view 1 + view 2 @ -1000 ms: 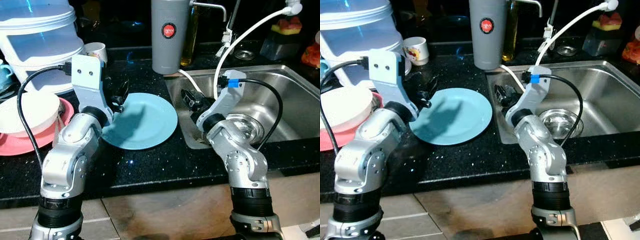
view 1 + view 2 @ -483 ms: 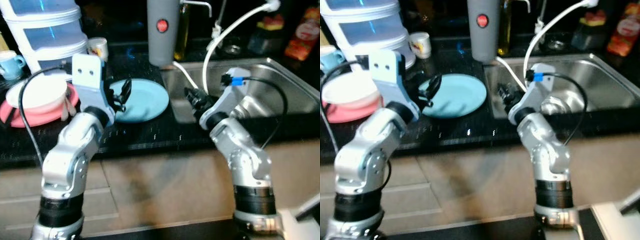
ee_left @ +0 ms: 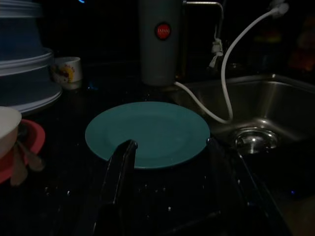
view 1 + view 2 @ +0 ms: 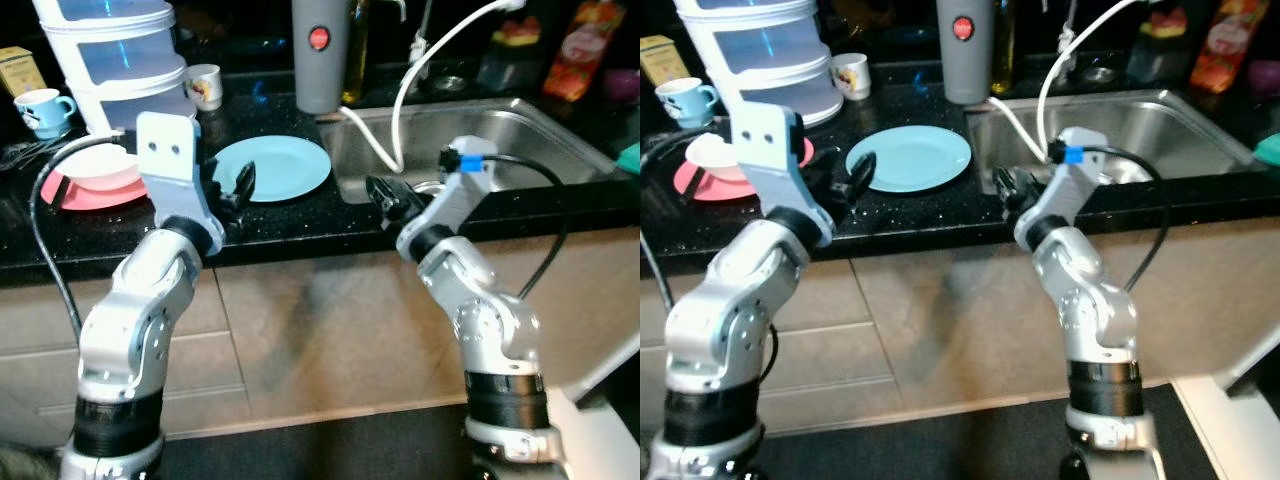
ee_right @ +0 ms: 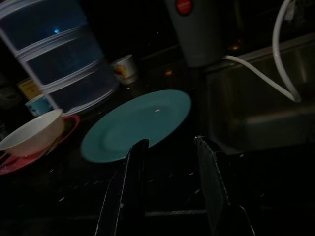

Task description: Kitchen organization

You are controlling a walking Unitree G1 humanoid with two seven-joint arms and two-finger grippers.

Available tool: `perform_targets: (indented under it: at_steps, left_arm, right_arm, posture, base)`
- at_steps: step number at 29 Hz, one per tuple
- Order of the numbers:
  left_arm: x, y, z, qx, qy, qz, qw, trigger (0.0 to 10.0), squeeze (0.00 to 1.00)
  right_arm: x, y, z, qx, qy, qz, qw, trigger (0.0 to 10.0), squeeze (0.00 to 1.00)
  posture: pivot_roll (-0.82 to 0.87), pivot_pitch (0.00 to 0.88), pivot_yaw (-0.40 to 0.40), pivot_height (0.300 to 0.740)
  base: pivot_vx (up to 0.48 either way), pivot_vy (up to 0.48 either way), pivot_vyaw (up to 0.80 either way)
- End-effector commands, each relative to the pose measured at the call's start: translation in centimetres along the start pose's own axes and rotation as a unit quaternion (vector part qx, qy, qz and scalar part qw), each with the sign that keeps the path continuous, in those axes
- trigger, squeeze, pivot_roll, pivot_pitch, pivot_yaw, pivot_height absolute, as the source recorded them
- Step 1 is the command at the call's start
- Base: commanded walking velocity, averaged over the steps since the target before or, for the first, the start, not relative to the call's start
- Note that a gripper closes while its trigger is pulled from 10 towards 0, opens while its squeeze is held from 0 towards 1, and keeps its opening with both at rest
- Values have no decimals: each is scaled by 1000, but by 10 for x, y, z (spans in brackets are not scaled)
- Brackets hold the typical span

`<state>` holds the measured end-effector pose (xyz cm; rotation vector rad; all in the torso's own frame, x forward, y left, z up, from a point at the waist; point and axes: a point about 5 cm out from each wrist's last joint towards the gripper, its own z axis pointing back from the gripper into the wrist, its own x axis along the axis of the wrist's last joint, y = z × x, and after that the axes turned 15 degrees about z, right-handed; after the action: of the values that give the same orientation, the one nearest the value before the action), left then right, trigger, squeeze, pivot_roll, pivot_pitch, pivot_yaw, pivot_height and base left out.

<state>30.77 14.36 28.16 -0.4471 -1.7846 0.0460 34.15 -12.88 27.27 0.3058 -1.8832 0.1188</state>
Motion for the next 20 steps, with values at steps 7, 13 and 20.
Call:
perform_targets:
  at_steps: [7, 13, 20]
  left_arm:
    - [-16, 8, 4, 22, 42, 8, 999, 10000, 0]
    - [-23, 15, 6, 44, 50, 9, 998, 10000, 0]
    - [-29, 15, 11, 36, 57, -9, 998, 10000, 0]
  right_arm:
    - [-3, 3, 0, 9, 15, 3, 1000, 10000, 0]
    - [-4, 3, 0, 9, 19, 4, 1000, 10000, 0]
    - [-9, 2, 4, 14, 30, 10, 999, 10000, 0]
  posture:
    - [-32, 91, 35, 740]
    - [-34, 107, 34, 740]
    - [-34, 107, 36, 740]
  base:
    - [0, -137, 0]
    - [0, -216, 0]
    - [0, 0, 0]
